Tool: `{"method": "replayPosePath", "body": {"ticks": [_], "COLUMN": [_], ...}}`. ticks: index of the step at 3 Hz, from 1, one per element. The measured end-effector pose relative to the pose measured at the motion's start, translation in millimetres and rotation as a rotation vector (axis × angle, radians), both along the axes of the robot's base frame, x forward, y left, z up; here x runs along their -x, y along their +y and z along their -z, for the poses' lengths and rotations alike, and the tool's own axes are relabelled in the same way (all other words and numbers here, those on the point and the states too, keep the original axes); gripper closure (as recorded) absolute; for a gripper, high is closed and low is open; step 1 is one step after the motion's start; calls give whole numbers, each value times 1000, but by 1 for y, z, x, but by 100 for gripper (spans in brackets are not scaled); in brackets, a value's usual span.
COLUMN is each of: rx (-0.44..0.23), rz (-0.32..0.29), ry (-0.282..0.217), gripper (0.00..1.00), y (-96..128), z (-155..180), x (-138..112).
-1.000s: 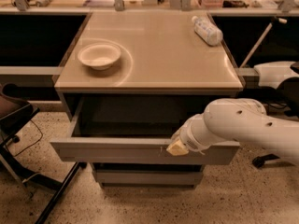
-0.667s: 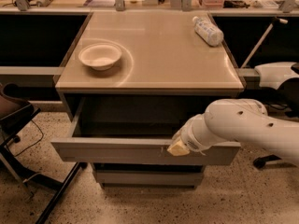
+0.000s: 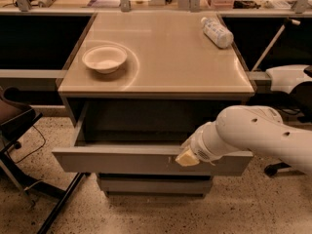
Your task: Open top drawer
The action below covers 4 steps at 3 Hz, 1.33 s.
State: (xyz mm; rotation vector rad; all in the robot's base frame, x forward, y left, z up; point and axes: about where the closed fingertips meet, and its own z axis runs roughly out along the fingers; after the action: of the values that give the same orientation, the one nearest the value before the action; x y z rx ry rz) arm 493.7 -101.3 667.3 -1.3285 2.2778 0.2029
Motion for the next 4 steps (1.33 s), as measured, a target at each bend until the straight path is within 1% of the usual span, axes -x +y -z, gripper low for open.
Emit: {"method": "replayPosePath", "body": {"ticks": [1, 2, 3, 4], "rx": [4, 4, 3, 3], "rz": [-14, -14, -22, -22], "ry": [15, 15, 27, 27], "gripper": [100, 100, 100, 100], "y": [3, 3, 0, 0], "z": [0, 0, 2, 0], "x": [12, 13, 24, 24]}}
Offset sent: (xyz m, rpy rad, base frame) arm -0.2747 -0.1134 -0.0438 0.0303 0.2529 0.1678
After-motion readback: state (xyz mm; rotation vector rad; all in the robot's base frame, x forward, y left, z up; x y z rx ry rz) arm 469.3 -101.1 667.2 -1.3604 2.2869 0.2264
